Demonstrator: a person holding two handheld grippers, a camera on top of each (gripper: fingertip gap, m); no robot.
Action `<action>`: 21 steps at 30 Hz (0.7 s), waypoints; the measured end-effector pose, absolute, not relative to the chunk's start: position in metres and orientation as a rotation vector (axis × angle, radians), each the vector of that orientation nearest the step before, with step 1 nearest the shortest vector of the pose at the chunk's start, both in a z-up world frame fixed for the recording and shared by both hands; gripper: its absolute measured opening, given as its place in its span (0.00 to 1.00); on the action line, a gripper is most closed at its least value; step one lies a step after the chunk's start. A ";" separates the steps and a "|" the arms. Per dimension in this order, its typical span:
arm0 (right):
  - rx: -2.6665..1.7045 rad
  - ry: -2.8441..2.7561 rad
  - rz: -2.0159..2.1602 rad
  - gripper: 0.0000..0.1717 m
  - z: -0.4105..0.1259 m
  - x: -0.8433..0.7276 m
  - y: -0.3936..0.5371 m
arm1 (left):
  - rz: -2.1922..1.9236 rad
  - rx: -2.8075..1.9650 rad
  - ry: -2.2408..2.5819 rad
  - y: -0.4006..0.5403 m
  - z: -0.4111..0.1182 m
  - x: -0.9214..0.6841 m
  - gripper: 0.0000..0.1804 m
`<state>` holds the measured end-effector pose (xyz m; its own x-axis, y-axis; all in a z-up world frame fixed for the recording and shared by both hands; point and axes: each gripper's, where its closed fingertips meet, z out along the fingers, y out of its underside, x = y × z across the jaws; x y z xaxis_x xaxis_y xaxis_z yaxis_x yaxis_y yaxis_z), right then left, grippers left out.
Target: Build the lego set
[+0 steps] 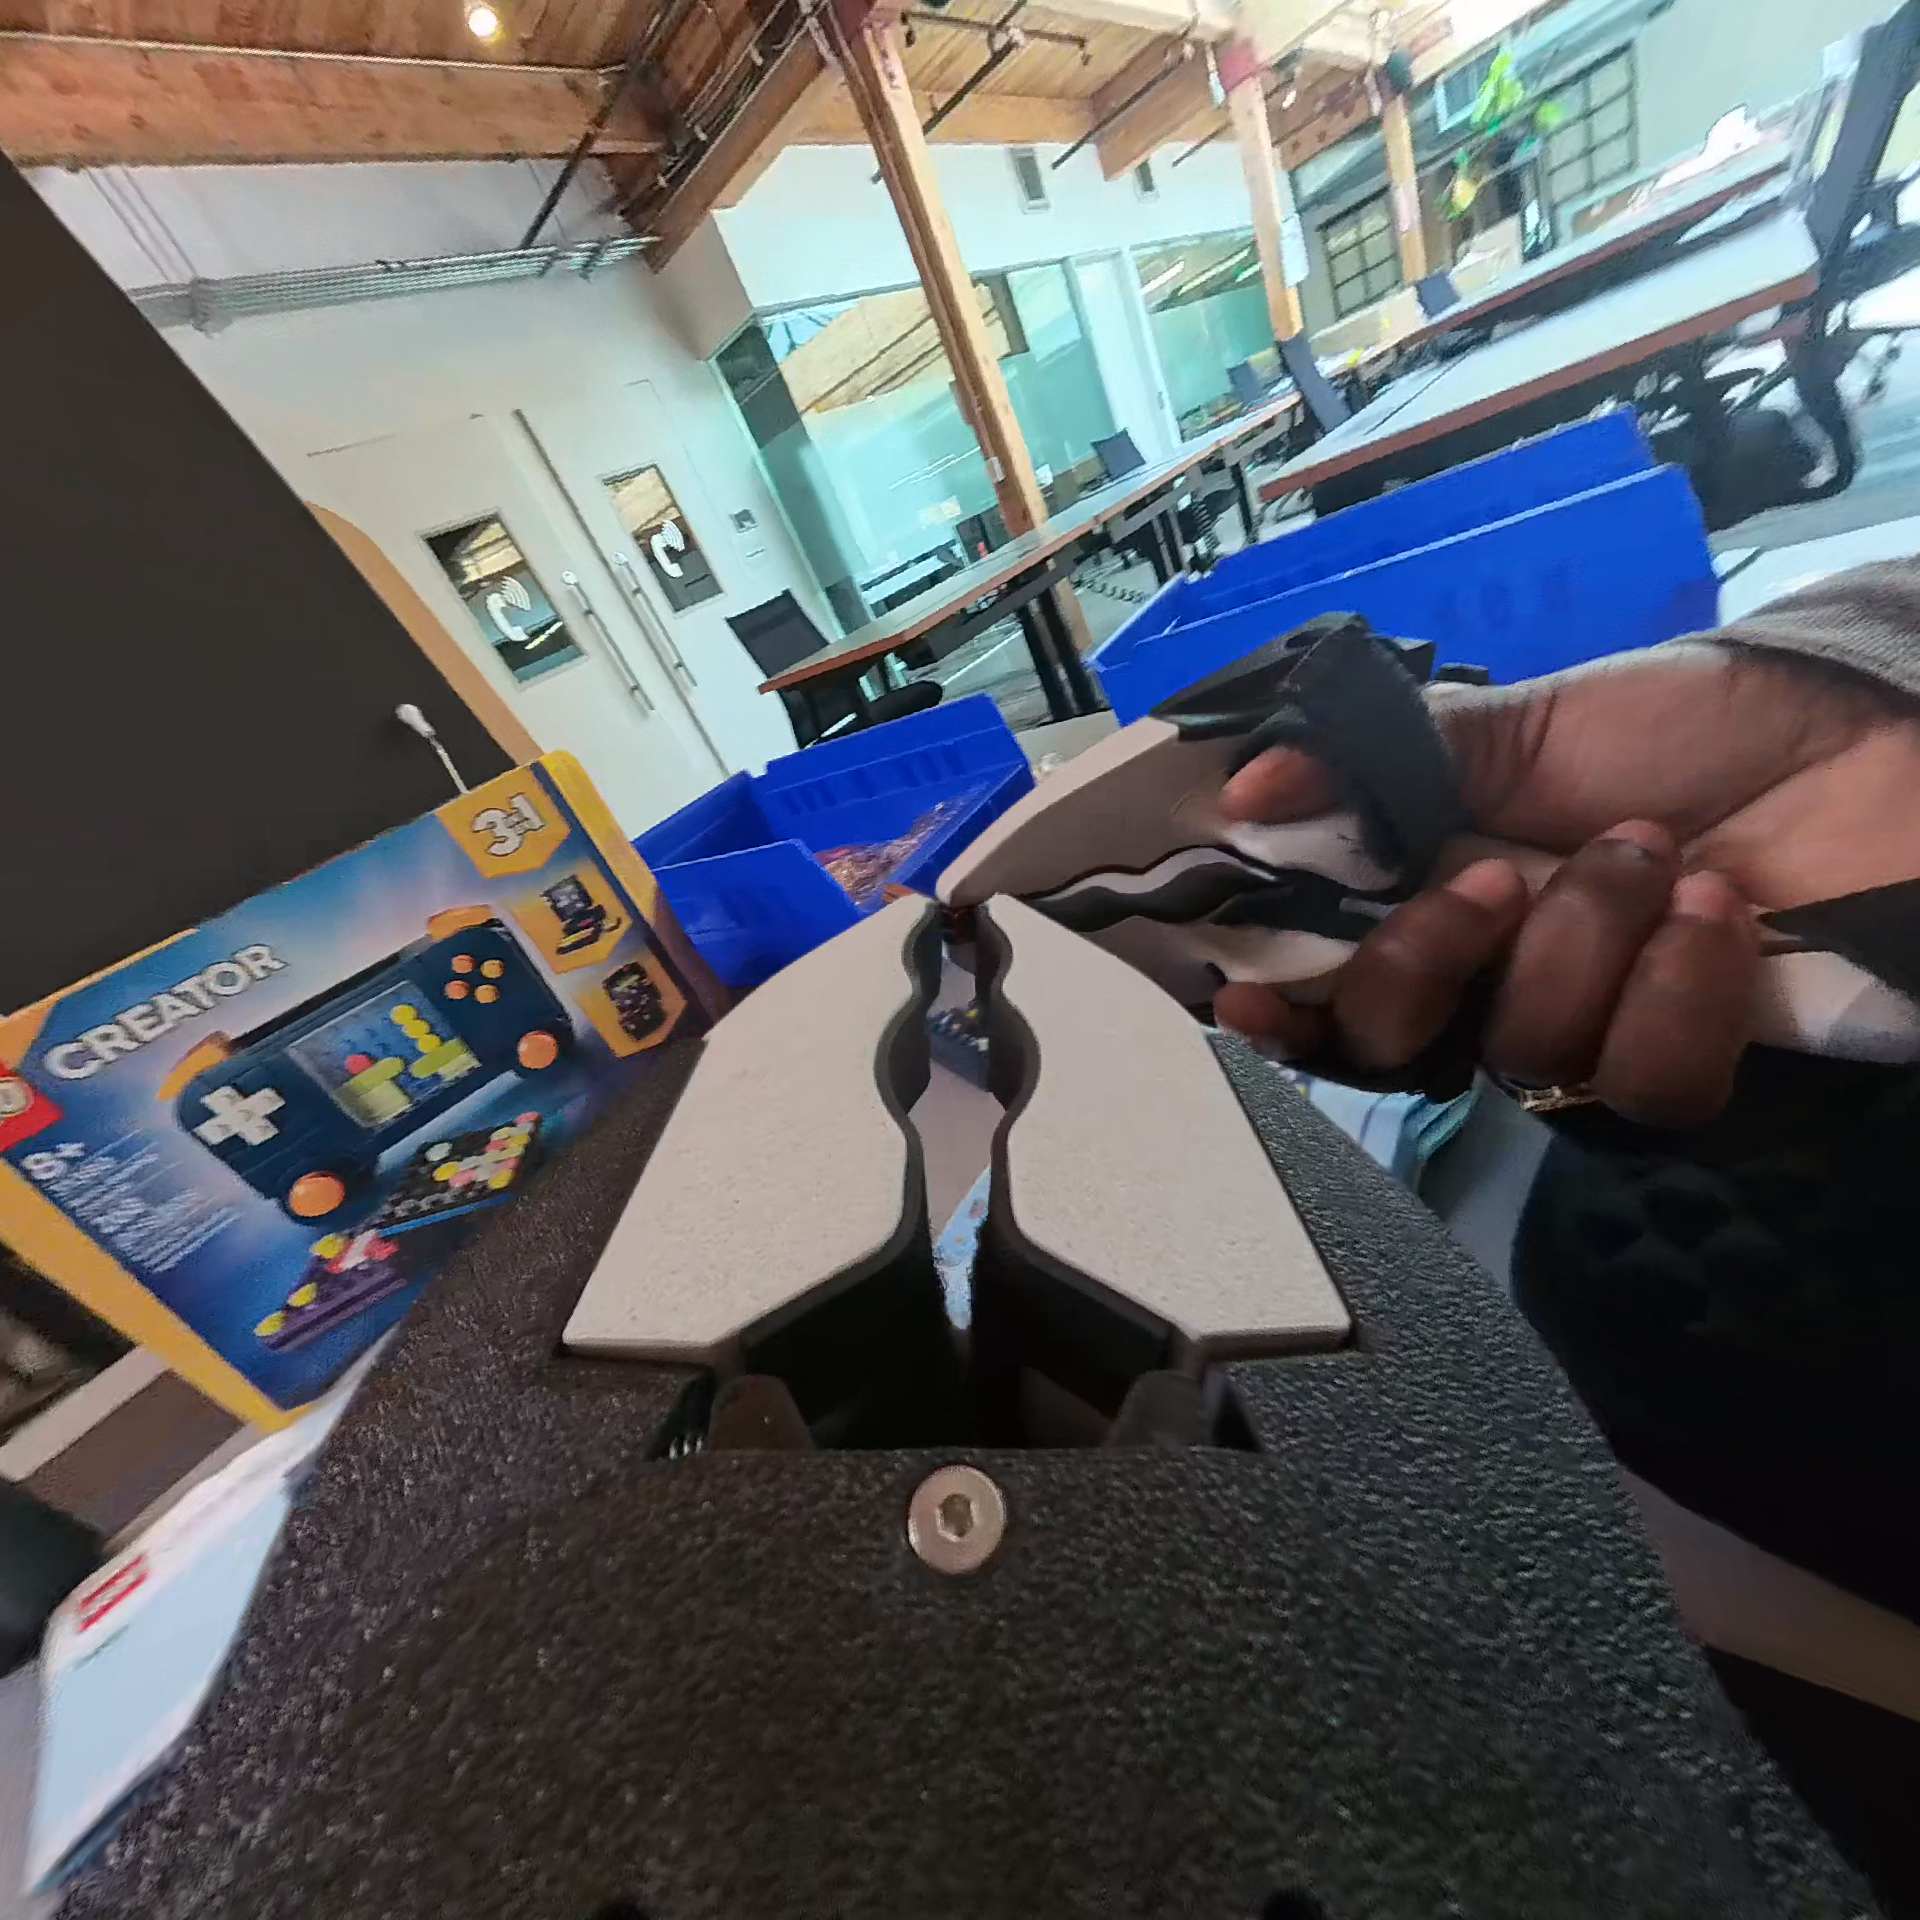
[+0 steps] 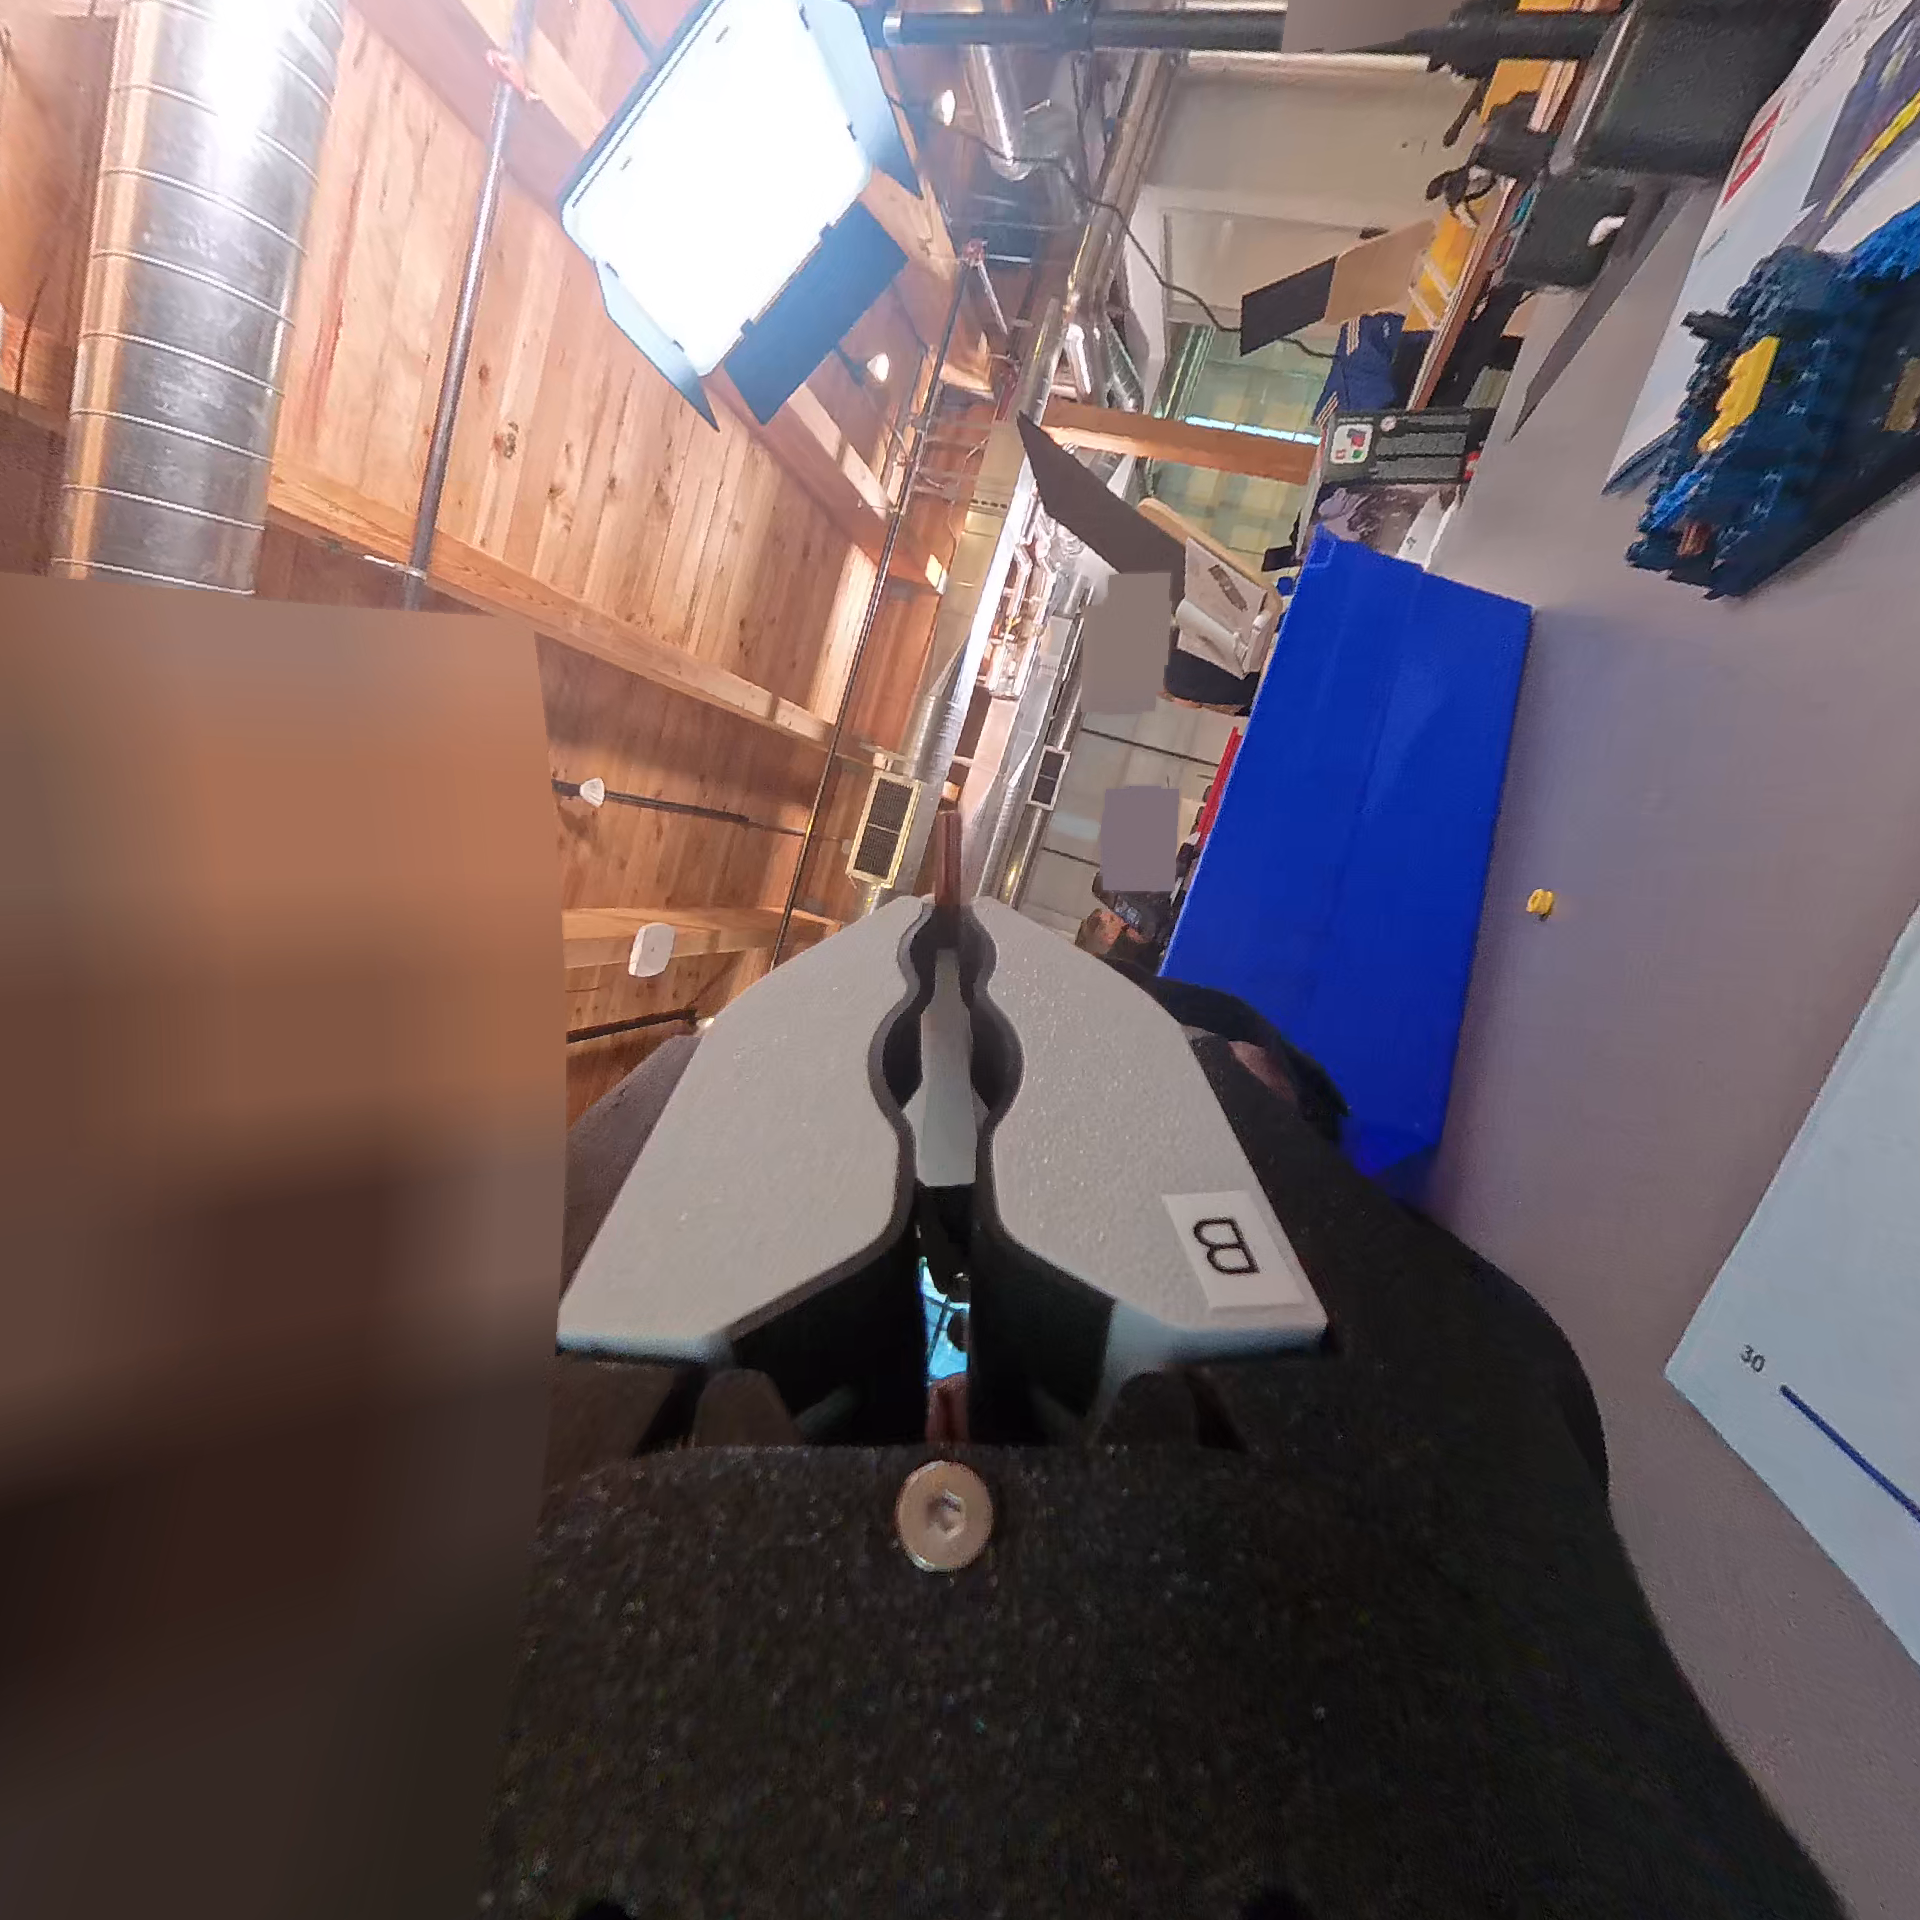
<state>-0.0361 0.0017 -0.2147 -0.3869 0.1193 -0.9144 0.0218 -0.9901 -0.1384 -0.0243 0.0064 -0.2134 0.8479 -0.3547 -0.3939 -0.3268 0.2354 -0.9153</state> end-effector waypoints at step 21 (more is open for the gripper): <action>-1.438 -0.874 2.530 0.04 -0.190 -0.013 -0.016 | -0.580 -1.216 0.612 -0.024 -0.195 -0.001 0.02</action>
<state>-0.0133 -0.0157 -0.1904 -0.5479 0.3576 -0.7562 0.1857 -0.8295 -0.5268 -0.0009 -0.0237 -0.1951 0.7044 -0.6997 -0.1191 0.0813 0.2462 -0.9658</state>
